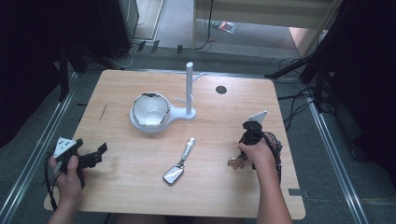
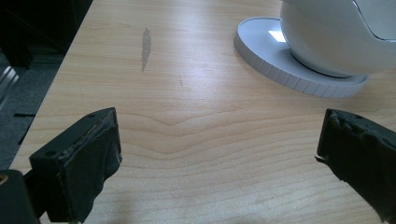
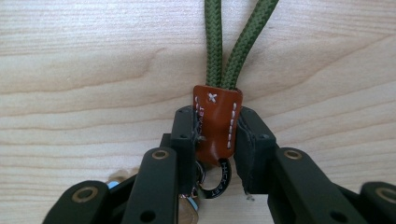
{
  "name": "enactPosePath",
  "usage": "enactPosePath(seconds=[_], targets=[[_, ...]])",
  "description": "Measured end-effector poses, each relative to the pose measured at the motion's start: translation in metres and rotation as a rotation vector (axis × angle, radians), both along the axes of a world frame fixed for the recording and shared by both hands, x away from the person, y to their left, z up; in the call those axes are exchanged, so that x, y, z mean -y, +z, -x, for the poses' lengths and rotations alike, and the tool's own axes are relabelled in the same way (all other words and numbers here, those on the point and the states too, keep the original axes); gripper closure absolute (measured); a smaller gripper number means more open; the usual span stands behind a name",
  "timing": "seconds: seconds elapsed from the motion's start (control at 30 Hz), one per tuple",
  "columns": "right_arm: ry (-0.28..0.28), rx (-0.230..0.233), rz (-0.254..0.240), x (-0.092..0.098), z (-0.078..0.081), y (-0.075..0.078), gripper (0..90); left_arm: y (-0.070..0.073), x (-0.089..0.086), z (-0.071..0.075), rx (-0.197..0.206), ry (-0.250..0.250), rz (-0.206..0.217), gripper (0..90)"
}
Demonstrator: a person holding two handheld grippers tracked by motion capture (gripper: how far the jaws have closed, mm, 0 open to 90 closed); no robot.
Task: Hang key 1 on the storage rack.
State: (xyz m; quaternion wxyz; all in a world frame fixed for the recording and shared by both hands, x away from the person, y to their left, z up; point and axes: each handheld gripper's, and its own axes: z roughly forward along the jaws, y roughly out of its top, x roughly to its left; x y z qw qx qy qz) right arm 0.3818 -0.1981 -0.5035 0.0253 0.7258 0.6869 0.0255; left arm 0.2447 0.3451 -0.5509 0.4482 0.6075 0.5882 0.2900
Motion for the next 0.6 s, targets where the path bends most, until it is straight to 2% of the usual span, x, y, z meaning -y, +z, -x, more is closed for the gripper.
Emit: enactPosePath(seconds=[0.07,0.17,0.23,0.27,0.37,0.4,0.43,0.5,0.6], targets=[[0.027,0.009,0.001,0.001,0.001,0.0,72.3,0.0,0.0,0.0,-0.003,-0.002,-0.005,0.1],[0.03,0.021,-0.001,0.0,0.003,0.0,72.4,0.0,0.0,0.0,-0.002,-0.002,-0.005,0.2],[0.041,0.046,-0.007,0.001,0.006,0.0,72.4,0.0,0.0,0.0,-0.002,-0.002,-0.005,0.1],[0.053,0.074,-0.012,0.002,0.01,-0.001,72.5,0.0,0.001,0.0,-0.003,-0.001,-0.008,0.1],[0.046,0.113,-0.042,0.007,0.015,-0.001,73.0,0.0,0.001,0.0,-0.002,-0.001,-0.009,0.2],[0.046,0.113,-0.042,0.007,0.015,-0.001,73.0,0.0,0.001,0.0,-0.003,-0.001,-0.008,0.2],[0.053,0.142,-0.057,0.009,0.019,-0.001,73.0,0.0,0.0,0.0,-0.003,-0.001,-0.007,0.1],[0.054,0.164,-0.084,0.012,0.023,-0.002,73.1,0.0,0.0,0.0,-0.003,-0.001,-0.007,0.1],[0.06,0.215,-0.098,0.015,0.03,-0.001,73.1,0.0,0.0,0.0,-0.004,-0.002,-0.008,0.1]])
